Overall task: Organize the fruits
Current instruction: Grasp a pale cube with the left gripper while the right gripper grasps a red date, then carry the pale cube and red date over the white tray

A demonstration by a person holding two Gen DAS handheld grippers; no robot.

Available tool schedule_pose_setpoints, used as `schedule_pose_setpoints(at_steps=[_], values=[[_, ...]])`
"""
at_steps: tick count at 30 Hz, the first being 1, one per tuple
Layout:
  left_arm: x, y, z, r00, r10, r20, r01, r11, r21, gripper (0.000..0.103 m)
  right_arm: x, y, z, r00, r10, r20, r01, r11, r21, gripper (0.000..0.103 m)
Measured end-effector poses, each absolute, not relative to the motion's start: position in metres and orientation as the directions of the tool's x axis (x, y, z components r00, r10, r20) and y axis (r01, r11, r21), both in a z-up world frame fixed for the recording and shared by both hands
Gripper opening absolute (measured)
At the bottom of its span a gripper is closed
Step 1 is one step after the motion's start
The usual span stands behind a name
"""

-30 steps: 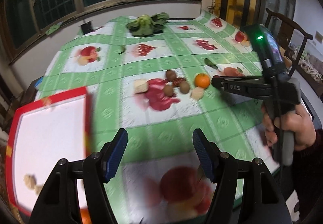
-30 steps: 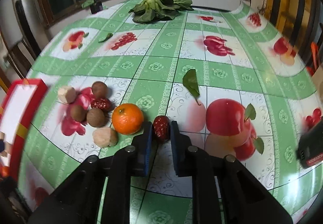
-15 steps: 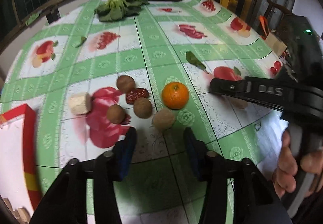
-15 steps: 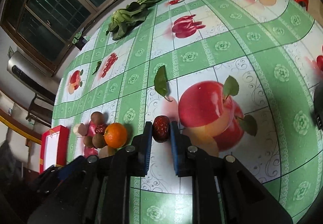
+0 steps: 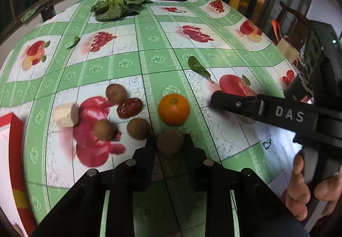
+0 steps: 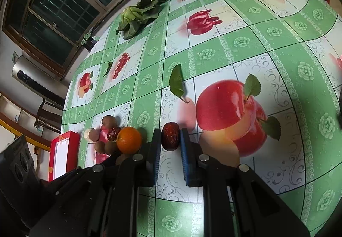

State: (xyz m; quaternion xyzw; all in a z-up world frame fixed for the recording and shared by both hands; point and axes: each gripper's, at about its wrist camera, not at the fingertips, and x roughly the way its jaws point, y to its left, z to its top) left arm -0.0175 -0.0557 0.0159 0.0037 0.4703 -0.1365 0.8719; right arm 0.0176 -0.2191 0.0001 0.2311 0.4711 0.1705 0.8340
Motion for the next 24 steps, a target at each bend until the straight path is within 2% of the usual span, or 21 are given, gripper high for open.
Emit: schedule_pose_setpoints(at_steps=[8,17,24], values=[[-0.07,-0.017,0.051,0.618,-0.218,-0.755,0.204,0.972,-0.114,0.025,0.011,-0.221,0.015,0.57,0.518,-0.638,-0.124,0.822,0.556,0.019],[-0.139,0.062,0.093,0.768,-0.058,-0.638,0.02,0.998,-0.067,0.025,-0.018,-0.202,0.052,0.708,0.515,-0.482,-0.304,0.839,0.451,0.019],[-0.171,0.103,0.108,0.828,0.046,-0.558,-0.089,0.995,-0.05,0.025,-0.034,-0.18,0.052,0.686,0.569,-0.453,-0.36,0.807,0.468,0.019]])
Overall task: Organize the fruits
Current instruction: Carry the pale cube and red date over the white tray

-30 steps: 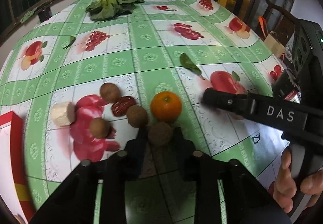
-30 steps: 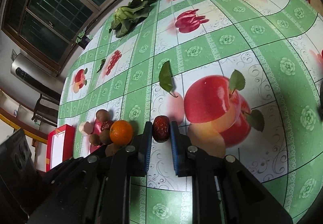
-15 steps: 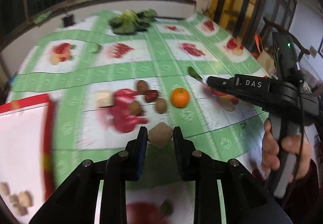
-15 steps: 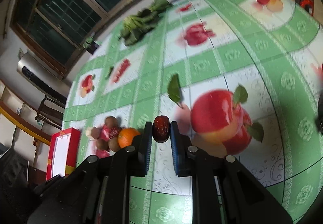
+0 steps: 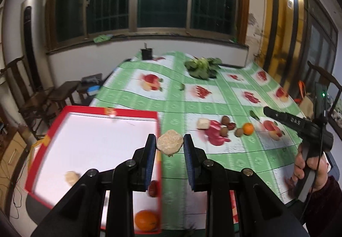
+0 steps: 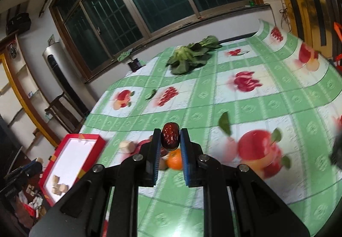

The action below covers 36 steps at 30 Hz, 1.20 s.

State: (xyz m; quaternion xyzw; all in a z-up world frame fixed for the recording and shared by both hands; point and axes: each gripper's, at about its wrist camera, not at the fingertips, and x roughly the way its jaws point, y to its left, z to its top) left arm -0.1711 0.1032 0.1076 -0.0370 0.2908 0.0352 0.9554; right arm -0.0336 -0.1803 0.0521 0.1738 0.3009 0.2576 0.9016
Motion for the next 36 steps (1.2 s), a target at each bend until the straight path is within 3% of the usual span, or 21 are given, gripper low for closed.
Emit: schedule_pose_setpoints(at_steps=[9,16,36], values=[[-0.186,0.132,0.093,0.822,0.093,-0.562,-0.146,0.988,-0.05,0.025,-0.073,-0.093,0.055,0.54,0.745,-0.391,-0.528,0.662,0.532,0.019],[-0.197,0.162,0.089,0.816,0.173,-0.552,-0.232,0.972,-0.039,0.025,-0.093,-0.019,0.049,0.399,0.824,-0.401,-0.614,0.566,0.551,0.02],[-0.202,0.2,0.061,0.765,0.254,-0.591,-0.332,0.943,-0.025,0.025,-0.145,0.055,0.034,0.271,0.844,-0.463,-0.744,0.489,0.455,0.019]])
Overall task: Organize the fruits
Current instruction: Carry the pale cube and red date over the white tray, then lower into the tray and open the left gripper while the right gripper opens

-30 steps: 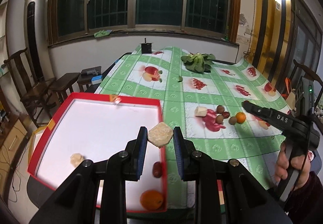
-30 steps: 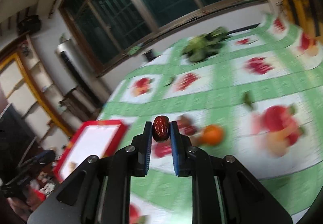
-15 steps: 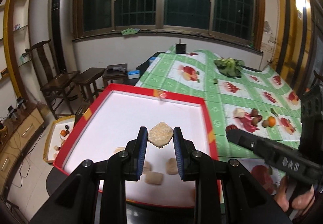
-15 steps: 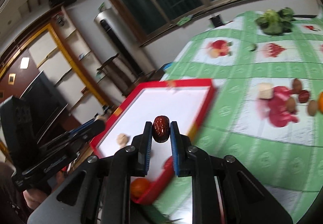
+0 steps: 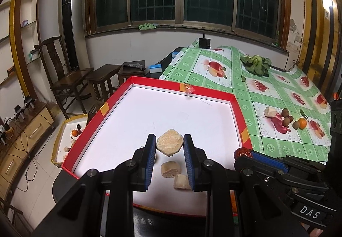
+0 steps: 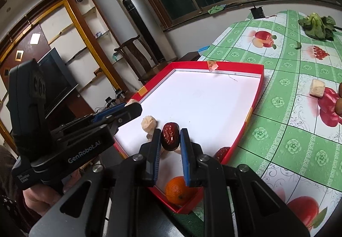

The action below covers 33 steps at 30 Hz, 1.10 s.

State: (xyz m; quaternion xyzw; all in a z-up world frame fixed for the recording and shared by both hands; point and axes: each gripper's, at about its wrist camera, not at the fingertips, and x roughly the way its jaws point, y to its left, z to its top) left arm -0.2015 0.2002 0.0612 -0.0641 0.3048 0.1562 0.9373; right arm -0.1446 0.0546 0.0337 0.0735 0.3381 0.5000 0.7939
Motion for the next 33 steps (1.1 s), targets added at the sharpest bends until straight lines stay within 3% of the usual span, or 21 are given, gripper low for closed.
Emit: schedule_pose_setpoints(at_steps=[33], values=[[-0.189,0.208,0.033,0.696,0.299,-0.652,-0.366,0.93,0.037,0.026,-0.142,0.065,0.022,0.245,0.796,-0.553,-0.724,0.529,0.441,0.02]])
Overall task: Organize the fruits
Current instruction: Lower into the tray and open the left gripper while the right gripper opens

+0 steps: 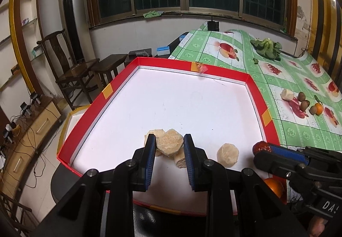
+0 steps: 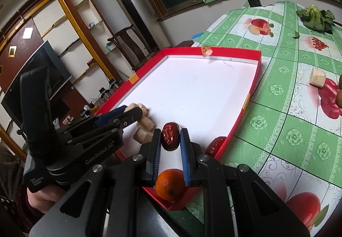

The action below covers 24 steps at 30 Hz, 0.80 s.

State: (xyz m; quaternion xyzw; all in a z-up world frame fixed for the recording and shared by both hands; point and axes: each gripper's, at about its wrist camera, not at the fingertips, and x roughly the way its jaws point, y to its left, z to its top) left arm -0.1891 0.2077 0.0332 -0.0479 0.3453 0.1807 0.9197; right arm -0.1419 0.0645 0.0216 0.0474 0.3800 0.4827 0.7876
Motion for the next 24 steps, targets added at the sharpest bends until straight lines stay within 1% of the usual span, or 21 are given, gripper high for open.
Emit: schedule_pose_setpoints(at_steps=[10,18,24], values=[[-0.171,0.211,0.035,0.694,0.319,-0.645,-0.355,0.932,0.078,0.026,-0.142,0.068,0.02,0.242,0.79,-0.563,-0.719,0.536,0.443,0.02],[-0.148,0.222,0.032,0.672,0.303,-0.675,-0.359,0.931,0.06,0.026,-0.117,0.074,0.019,0.262,0.779,-0.569,-0.645,0.58,0.497,0.02],[-0.141,0.224,0.025,0.652,0.295,-0.698,-0.358,0.932,0.06,0.026,-0.102,0.085,0.014,0.262,0.754,-0.603,-0.604,0.615,0.507,0.02]])
